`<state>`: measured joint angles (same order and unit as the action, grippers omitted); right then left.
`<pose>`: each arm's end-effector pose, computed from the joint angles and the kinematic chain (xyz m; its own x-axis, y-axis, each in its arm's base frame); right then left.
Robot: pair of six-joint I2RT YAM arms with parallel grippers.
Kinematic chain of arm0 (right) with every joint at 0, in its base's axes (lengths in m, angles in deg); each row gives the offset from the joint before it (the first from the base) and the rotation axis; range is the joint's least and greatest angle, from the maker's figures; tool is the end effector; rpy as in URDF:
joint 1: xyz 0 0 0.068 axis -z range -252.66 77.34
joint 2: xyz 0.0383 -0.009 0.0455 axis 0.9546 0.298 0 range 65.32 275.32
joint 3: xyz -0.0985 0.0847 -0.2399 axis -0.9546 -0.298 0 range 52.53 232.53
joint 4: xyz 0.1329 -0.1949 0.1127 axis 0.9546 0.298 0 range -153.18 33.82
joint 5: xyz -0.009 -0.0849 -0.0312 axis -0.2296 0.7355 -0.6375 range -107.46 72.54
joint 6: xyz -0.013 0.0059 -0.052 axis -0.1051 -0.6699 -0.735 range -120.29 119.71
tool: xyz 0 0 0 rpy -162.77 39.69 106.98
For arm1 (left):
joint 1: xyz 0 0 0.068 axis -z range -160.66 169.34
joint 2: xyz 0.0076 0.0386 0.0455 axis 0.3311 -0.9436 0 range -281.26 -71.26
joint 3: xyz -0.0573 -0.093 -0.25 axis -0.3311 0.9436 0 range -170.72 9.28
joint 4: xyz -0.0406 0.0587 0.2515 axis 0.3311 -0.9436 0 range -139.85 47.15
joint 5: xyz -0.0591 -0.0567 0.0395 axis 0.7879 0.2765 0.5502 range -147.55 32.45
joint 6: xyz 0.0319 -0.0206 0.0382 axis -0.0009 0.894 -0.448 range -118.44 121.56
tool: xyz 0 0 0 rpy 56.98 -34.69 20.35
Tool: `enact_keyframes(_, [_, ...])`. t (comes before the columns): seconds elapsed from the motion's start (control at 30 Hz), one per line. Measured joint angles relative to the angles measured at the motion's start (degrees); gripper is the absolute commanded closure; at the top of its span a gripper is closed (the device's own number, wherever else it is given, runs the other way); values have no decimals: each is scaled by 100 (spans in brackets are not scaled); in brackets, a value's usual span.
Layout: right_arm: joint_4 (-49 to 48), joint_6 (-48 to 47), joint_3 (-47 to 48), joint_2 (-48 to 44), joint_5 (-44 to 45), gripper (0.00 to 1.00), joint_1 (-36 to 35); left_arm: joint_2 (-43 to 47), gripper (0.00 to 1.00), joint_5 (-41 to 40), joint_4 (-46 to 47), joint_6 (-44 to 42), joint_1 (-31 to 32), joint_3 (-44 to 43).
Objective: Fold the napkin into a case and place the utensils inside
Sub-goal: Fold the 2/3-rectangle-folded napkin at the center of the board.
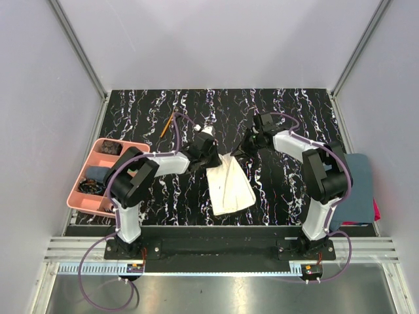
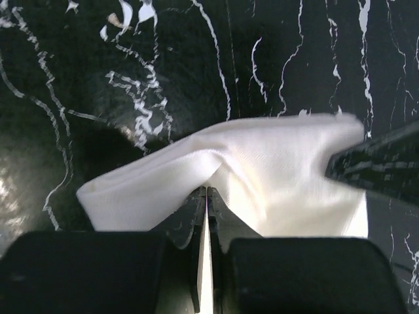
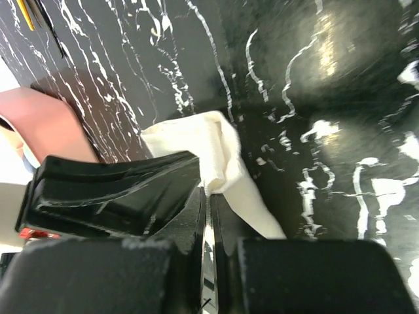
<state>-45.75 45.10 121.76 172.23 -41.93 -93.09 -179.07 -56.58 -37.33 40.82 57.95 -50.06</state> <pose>0.3586 0.1493 0.1765 -0.9241 0.3472 -0.1597 0.1682 0.7448 0.6458 0.3030 -0.2427 0.1466 -0.8133 -0.1603 -0.5593 0.1536 0.8681 -0.4721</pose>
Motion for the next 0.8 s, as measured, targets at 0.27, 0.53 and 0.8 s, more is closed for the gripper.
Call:
enact_keyframes(0.27, [-323, 863, -13, -4, 151, 100, -470, -221, 94, 221, 203, 76, -9, -129])
enact_keyframes(0.53, [-1099, 1934, -455, 0, 247, 100, -540, -94, 90, 435, 391, -44, -142, 101])
enact_keyframes(0.8, [-1333, 2288, -520, 0, 376, 100, -540, 796, 89, 562, -269, -44, -254, 223])
